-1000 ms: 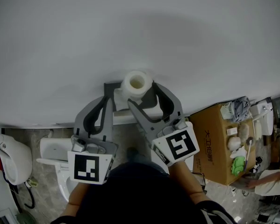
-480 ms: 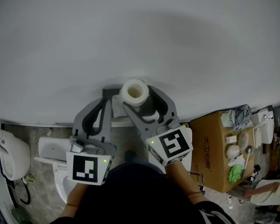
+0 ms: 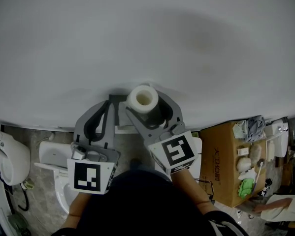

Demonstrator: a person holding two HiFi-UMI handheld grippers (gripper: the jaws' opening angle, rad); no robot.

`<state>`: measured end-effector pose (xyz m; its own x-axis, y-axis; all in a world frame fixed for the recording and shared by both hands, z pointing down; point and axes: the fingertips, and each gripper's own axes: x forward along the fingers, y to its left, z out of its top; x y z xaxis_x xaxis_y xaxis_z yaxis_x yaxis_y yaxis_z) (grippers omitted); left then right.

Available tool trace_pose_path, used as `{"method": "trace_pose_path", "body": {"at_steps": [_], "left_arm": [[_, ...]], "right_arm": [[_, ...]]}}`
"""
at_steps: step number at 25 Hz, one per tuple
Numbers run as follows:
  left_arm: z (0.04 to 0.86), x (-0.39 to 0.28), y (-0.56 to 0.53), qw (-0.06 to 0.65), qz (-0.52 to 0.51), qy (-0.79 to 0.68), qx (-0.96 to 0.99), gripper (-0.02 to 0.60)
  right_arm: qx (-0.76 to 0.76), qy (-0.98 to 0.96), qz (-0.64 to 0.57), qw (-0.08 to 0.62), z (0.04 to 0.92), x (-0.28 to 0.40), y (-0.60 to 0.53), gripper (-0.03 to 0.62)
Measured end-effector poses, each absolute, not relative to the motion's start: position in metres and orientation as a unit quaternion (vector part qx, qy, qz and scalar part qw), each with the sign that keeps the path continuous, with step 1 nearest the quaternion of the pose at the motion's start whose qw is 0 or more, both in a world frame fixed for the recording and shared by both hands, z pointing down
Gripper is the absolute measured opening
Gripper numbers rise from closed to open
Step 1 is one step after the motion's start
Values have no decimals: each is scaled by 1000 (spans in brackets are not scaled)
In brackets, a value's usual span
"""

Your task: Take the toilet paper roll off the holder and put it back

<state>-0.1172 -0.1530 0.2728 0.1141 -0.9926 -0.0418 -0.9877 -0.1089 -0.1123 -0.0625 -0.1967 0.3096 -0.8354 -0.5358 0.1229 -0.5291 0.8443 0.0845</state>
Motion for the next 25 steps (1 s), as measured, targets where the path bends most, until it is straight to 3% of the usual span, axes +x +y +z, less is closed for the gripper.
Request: {"method": "trace_pose_path", "body": {"at_steps": [25], "left_arm": [[270,-110,-173,57,-23,651,-756,-2]], "right_arm": [[301,-950,-66,36,286,-56,-192,310]]}}
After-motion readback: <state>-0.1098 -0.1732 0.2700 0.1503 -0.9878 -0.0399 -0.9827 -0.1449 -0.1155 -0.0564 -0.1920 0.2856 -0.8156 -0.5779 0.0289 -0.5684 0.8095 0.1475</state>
